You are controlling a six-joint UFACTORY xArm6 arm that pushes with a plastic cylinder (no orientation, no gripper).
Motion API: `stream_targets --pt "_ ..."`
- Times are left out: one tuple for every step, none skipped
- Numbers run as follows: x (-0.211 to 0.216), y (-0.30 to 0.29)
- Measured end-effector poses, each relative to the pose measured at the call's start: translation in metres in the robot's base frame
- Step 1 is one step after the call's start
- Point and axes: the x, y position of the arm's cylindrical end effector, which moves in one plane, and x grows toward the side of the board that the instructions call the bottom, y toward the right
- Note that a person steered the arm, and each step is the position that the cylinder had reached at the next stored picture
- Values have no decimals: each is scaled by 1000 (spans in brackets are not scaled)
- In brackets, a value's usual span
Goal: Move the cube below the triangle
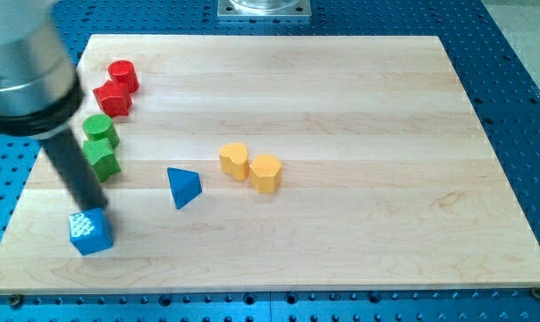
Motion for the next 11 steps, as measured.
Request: stream_targets --pt "40 -5" --pt "63 60" --pt "63 86" --pt "90 55" --pt "88 116" --pt "88 158" --pt "80 207" --pt "74 225" --pt "66 223" --pt "60 228" --pt "53 230"
